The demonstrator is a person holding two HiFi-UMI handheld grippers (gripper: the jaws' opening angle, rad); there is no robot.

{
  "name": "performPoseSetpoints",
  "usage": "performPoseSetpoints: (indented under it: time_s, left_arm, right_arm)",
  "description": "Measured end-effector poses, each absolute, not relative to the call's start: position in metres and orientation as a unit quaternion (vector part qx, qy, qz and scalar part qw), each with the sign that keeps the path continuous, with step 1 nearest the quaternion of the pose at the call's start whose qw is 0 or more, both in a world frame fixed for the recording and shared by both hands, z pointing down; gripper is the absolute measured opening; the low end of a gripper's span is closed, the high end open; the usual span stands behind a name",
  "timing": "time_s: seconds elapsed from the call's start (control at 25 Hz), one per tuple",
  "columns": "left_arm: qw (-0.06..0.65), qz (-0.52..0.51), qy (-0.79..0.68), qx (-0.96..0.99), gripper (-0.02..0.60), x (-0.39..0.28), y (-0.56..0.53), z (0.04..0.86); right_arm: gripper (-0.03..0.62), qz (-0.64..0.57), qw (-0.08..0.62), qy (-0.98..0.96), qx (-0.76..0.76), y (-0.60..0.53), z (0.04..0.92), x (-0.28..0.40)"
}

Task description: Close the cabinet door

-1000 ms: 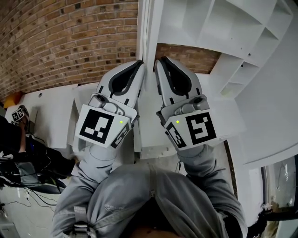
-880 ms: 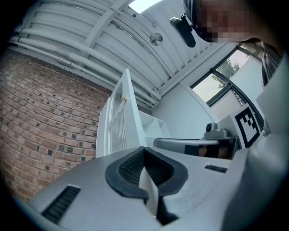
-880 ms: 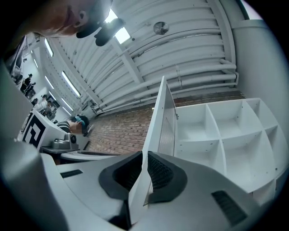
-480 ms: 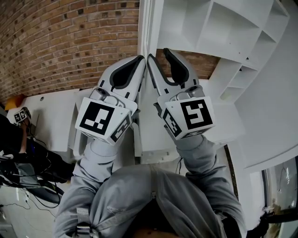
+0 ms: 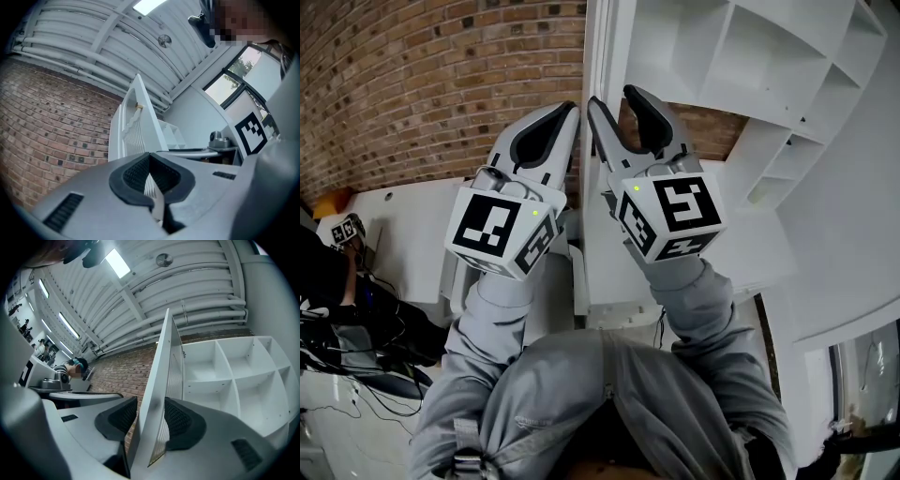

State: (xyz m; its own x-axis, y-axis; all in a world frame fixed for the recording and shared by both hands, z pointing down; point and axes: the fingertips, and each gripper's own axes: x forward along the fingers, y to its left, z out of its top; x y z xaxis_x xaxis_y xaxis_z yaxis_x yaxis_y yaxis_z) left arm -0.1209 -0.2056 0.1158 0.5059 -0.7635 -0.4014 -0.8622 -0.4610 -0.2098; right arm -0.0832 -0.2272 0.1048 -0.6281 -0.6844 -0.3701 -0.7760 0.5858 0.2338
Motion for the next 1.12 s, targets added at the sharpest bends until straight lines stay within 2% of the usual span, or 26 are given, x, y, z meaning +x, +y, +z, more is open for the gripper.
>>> performPoseSetpoints:
  time_s: [0.64, 1.12]
  left_arm:
    - [0.182, 0.122, 0.456, -0.862, 0.006, -0.113, -0.219, 0.129]
    - [0.157, 0.124, 0.388, -0.9, 0.006, -0.066, -0.235, 0.146]
  right_arm:
    - [0.156, 0.183, 0.109, 0.88, -0.425, -0.236, 0.105, -0.082]
    - [0.114, 0.15, 0.099, 0.874, -0.451, -0.249, 0.106, -0.03]
